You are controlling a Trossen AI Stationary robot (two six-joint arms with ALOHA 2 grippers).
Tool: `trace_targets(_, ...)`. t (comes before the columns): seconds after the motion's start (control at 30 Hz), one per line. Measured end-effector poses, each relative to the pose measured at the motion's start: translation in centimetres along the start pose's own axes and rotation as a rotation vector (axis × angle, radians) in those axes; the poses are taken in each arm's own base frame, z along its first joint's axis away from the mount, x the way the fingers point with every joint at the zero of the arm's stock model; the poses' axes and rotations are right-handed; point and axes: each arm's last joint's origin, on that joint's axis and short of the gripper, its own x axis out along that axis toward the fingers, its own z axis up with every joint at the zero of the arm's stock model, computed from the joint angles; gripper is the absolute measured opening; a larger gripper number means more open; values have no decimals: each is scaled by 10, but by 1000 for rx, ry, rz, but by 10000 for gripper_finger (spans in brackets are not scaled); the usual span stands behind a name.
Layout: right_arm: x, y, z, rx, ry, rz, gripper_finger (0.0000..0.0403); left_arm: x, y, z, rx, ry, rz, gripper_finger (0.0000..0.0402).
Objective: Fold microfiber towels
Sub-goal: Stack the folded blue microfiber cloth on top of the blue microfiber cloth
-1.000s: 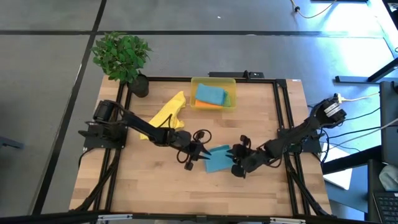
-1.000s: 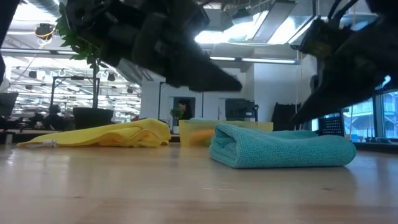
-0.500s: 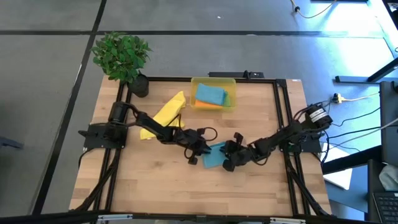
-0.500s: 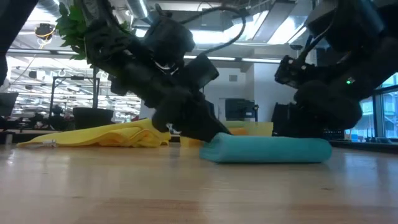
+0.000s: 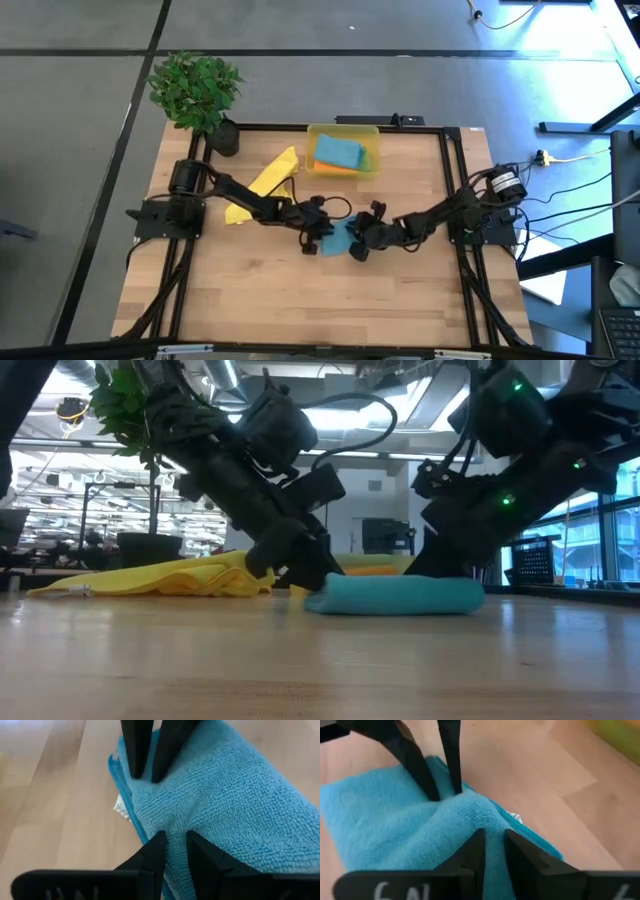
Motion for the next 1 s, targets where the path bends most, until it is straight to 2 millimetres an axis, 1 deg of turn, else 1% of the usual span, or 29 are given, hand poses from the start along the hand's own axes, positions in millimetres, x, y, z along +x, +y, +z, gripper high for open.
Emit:
trace_targets(0.07,2,-3,2,8,-2,-6,79,-4,1,1,6,28,-1,73)
trace_targets(0.2,4,-6,4,21,2,-7,86,-19,1,6,12,69,-7,74)
trace_targets(0.37,4,-7,3,23,7,-9,89,-36,-8,20,58,33,12,85)
trace_targets(0.47,4,-7,3,34,9,-10,90,-43,-15,27,79,8,17,93)
trace_targets(0.53,4,-7,3,42,8,-10,90,-47,-22,32,93,-31,5,99)
trace_targets(0.6,4,-7,3,43,8,-10,90,-49,-33,36,140,-58,-49,109)
trace_targets(0.73,4,-6,3,44,17,7,90,-52,-52,39,189,-99,-101,142)
trace_targets(0.87,4,-6,3,48,18,10,90,-55,-68,38,221,-86,-91,178)
trace_targets(1.0,4,-6,3,48,18,12,90,-49,-82,30,256,-50,-49,203)
